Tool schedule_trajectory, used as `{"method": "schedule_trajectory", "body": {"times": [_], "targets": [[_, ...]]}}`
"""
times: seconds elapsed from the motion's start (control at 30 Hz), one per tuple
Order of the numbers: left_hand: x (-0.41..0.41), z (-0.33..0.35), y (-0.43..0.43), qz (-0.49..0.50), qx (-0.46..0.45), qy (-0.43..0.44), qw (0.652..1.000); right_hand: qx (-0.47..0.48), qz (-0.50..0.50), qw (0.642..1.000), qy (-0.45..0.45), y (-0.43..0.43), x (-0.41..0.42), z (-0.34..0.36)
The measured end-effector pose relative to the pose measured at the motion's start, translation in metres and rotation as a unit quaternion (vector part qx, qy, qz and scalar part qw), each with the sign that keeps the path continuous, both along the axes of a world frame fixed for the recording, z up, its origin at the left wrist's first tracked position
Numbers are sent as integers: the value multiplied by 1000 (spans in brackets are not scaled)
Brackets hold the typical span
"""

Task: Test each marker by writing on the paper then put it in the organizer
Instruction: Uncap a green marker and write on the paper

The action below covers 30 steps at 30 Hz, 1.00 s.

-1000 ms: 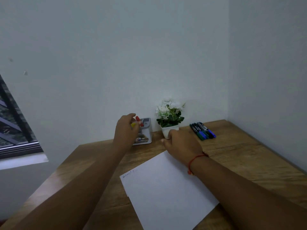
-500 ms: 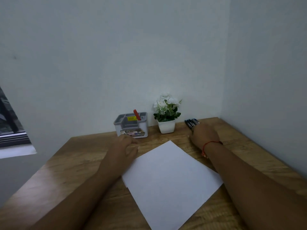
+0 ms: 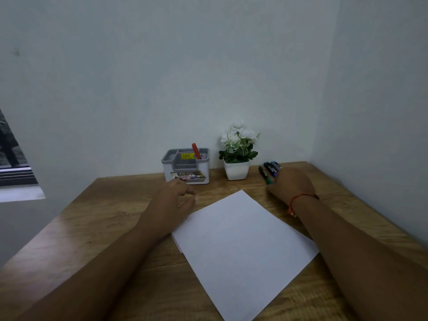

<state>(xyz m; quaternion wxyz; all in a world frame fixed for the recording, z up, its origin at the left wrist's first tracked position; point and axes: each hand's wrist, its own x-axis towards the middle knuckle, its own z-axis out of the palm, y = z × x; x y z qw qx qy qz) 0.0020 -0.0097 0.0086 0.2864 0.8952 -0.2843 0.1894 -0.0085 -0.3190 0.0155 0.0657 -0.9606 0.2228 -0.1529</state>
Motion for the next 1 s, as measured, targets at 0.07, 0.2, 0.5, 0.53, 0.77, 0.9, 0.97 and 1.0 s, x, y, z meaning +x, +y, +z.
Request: {"method": "schedule_trajectory", "body": {"times": [0.07, 0.2, 0.5, 0.53, 0.77, 0.9, 0.97, 1.0], "targets": [[0, 0, 1, -3, -3, 0, 1000, -9, -13, 1000, -2, 4, -4, 5], [0, 1, 0, 2, -8, 10, 1000, -19, -8, 996, -91, 13, -10, 11], [-9, 7, -3, 0, -45, -17, 999, 164, 265, 862, -400, 43, -17, 23], [-10, 8, -4, -5, -52, -20, 998, 204, 281, 851, -393, 50, -21, 25], [-15, 14, -5, -34, -140, -17, 989, 221, 370, 821, -374, 83, -30, 27], [-24, 22, -9, -52, -222, 22, 973, 92, 420, 847, -311, 91, -33, 28], [-26, 24, -10, -64, -245, 38, 967, 54, 435, 861, -258, 95, -34, 26], [-26, 24, -10, -69, -249, 41, 965, 39, 439, 866, -235, 97, -33, 24]]}}
